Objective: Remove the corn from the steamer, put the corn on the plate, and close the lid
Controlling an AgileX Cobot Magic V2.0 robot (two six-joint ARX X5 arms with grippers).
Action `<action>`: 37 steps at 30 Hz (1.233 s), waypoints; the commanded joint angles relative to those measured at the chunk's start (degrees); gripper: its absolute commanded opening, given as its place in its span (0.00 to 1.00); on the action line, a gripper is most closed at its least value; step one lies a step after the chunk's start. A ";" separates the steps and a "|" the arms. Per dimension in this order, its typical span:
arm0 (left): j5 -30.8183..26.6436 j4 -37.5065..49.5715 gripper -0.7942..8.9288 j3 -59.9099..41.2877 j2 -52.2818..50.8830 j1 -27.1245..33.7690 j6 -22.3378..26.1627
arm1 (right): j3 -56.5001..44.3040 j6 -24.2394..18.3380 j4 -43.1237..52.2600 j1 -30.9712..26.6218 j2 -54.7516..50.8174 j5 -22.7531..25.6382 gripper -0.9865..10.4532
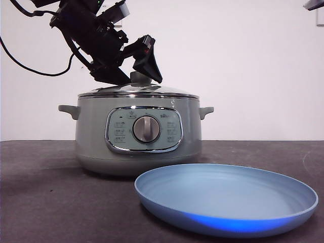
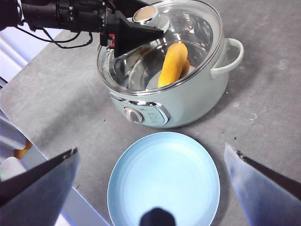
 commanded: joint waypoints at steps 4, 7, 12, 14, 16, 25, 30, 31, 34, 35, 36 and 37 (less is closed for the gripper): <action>0.07 -0.72 0.29 -0.17 1.09 -0.17 0.02 | 0.09 0.31 0.15 0.07 0.02 0.00 0.64; 0.07 -0.74 0.14 -0.17 1.09 -0.17 -0.02 | 0.09 0.13 0.15 0.07 0.02 0.04 0.64; 0.15 -0.44 0.07 -0.17 1.07 -0.17 -0.02 | 0.09 -0.07 0.15 0.07 0.02 2.91 0.64; 0.20 -0.22 0.07 -0.15 1.05 -0.15 0.00 | 0.09 -0.07 0.15 0.07 0.02 2.91 0.64; 0.20 -0.04 0.07 -0.13 0.87 -0.15 0.00 | 0.09 -0.07 0.15 0.07 0.02 2.95 0.64; 0.24 1.25 0.07 0.22 -2.97 -0.15 0.00 | 0.09 -0.04 0.15 0.07 0.02 2.95 0.64; 0.22 1.25 0.07 0.22 -5.77 -0.11 0.00 | 0.09 -0.07 0.15 0.07 0.02 2.95 0.64; 0.24 1.18 0.07 0.33 -6.27 -0.11 0.00 | 0.09 -0.07 0.15 0.07 0.02 2.95 0.64; 0.22 0.31 0.07 0.92 -8.15 -0.09 0.00 | 0.09 -0.07 0.15 0.07 0.02 2.95 0.64; 0.17 -0.26 0.07 1.16 -8.87 -0.04 0.00 | 0.09 -0.04 0.15 0.07 0.02 2.95 0.64; 0.11 -0.76 0.07 1.31 -9.70 -0.04 0.02 | 0.09 -0.02 0.15 0.07 0.02 2.95 0.64; 0.09 -1.42 0.07 1.53 -10.58 -0.04 0.02 | 0.09 -0.02 0.17 0.07 0.02 2.95 0.64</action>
